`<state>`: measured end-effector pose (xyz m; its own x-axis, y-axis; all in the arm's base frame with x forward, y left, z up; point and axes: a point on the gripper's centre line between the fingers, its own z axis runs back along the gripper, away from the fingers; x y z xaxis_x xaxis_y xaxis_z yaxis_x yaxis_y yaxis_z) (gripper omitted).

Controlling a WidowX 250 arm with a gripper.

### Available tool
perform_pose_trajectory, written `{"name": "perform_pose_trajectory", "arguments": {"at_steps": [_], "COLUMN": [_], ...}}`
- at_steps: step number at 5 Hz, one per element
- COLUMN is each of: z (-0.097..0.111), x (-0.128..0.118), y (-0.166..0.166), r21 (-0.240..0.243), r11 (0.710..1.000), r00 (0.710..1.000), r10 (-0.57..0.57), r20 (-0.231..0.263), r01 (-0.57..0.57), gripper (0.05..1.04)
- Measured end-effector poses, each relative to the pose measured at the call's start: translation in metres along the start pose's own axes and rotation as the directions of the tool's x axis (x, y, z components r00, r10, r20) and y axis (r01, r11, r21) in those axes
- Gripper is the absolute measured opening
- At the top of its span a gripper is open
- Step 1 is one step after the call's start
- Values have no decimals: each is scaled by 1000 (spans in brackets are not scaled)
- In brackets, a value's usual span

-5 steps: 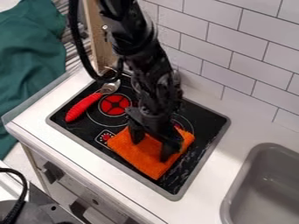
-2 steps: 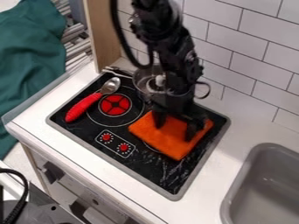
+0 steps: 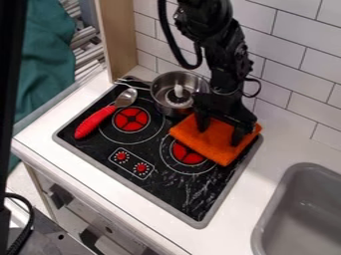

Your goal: Moved the orange cloth from the right stove to the top side of the burner

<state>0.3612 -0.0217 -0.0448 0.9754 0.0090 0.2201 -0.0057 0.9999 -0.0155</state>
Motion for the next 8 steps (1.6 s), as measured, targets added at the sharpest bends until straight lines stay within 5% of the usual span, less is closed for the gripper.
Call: {"name": "perform_pose_trajectory", "arguments": {"at_steps": [3,5,8], "z": [4,52,76], "x": [11,14,7], "y": [-3,-11,-23], "r21": [22,81,37], "r11": [1000,996,998], "r00": [1000,999,999], "r10": [-7,-46,46], "r20": [4,11,-4], "r01": [6,45,-46], "gripper": [999,998,998]}}
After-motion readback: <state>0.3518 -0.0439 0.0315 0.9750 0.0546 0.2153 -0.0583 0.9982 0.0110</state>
